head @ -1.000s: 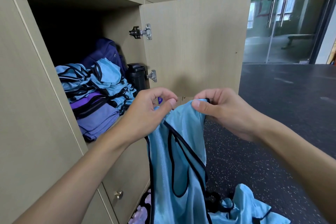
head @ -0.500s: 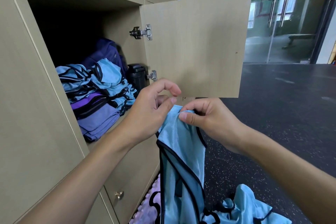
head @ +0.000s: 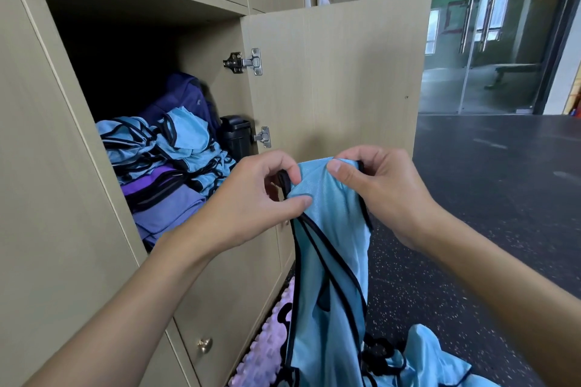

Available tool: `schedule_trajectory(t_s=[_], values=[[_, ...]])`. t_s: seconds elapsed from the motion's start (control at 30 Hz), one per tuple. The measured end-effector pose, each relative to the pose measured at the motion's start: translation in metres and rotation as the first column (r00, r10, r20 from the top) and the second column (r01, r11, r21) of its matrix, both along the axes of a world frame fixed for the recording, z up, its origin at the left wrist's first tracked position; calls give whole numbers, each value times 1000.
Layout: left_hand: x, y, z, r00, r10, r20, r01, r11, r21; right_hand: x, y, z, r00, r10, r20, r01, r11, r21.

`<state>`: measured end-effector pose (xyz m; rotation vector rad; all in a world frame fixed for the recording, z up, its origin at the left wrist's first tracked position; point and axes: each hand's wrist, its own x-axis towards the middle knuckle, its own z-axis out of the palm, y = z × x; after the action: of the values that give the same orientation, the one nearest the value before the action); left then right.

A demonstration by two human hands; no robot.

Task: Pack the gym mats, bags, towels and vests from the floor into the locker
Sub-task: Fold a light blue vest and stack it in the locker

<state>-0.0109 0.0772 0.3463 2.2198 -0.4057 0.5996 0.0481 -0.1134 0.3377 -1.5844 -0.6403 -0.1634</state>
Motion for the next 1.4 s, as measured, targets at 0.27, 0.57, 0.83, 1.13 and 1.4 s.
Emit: schedule_trajectory(t_s=[0.27, 0.57, 0.83, 1.13, 1.4], values=[[0, 0, 15, 995, -17, 96, 17, 1000, -3, 3, 7, 23, 999, 24, 43, -27, 997, 75], [0, 6, 20, 992, 25, 128, 12, 959, -284, 8, 3, 20, 989, 33, 145, -19, 995, -96], [2, 4, 16, 988, -26, 154, 92, 895, -437, 5, 2, 21, 982, -9, 188, 16, 999, -36], [6, 3, -10, 1000, 21, -15, -26, 840, -542, 8, 11, -1, 993, 87, -78, -84, 996, 31], [8, -12, -38, 979, -130, -159, -16, 724, -690, 20, 9, -8, 985, -57, -165, 65, 997, 42]])
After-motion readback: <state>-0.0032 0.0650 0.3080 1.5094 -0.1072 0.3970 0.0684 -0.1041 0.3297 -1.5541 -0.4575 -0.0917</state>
